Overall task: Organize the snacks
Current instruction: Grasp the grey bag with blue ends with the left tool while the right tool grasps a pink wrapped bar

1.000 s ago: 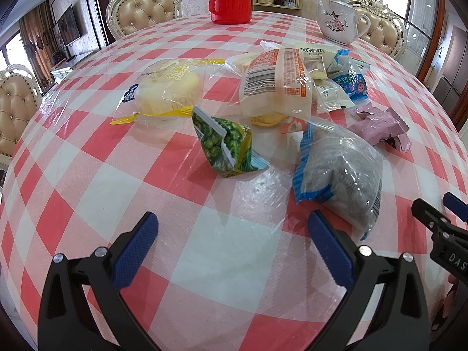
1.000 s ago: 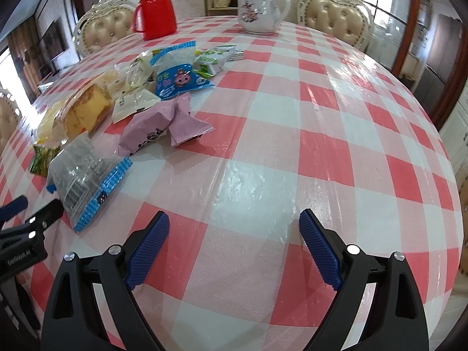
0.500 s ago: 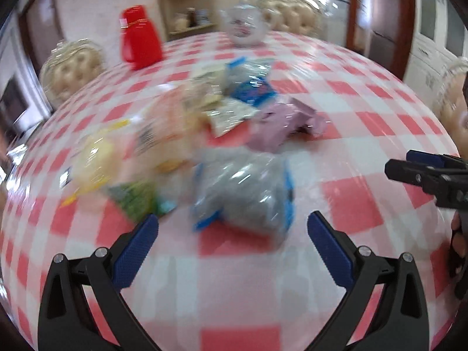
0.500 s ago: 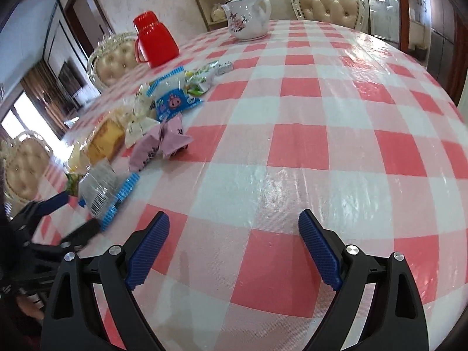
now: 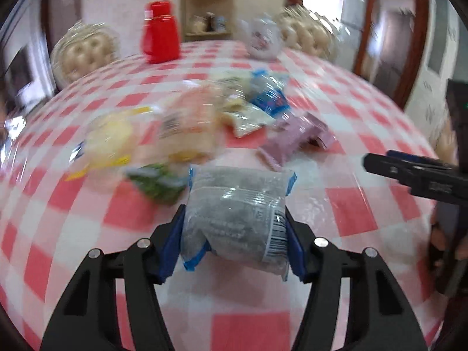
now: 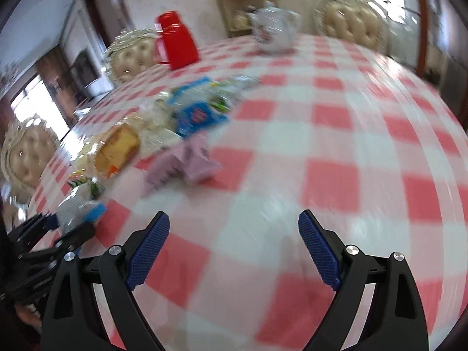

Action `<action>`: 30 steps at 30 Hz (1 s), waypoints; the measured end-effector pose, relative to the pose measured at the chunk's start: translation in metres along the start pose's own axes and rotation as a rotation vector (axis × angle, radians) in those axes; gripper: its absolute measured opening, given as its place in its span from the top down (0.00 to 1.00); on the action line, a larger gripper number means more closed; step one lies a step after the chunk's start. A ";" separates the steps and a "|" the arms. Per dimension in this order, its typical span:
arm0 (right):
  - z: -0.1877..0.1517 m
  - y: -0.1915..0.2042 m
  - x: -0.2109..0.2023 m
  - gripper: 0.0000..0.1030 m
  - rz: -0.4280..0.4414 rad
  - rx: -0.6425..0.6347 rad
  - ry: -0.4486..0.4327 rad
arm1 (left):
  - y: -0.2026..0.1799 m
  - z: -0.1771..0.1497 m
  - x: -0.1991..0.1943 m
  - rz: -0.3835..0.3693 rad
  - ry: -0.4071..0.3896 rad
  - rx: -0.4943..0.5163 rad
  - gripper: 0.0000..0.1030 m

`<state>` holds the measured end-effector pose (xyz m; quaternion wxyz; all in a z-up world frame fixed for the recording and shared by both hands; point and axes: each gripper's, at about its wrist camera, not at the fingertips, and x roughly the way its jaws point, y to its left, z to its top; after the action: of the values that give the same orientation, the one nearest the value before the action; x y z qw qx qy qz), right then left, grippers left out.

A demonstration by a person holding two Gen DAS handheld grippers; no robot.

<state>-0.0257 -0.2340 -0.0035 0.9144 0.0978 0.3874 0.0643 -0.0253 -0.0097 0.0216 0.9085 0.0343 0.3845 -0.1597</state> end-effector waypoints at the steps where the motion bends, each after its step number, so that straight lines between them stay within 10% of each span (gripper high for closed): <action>1: 0.005 0.008 0.006 0.16 0.052 -0.011 0.023 | 0.012 -0.003 -0.007 0.001 -0.023 -0.064 0.41; 7: 0.012 0.046 0.031 0.31 0.231 0.054 0.102 | 0.058 -0.012 -0.034 0.019 -0.137 -0.280 0.41; 21: 0.053 0.089 0.095 0.63 -0.076 0.035 0.049 | 0.059 -0.014 -0.042 0.016 -0.178 -0.283 0.40; 22: 0.052 0.089 0.096 0.79 -0.078 0.015 0.053 | 0.059 -0.015 -0.042 0.011 -0.178 -0.285 0.40; 30: 0.039 0.068 0.045 0.80 0.055 0.004 -0.052 | 0.058 -0.013 -0.040 -0.013 -0.167 -0.284 0.40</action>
<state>0.0312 -0.1643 0.0070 0.9219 0.1119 0.3609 0.0859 -0.0421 0.0578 0.0375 0.9320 -0.1104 0.3265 -0.1121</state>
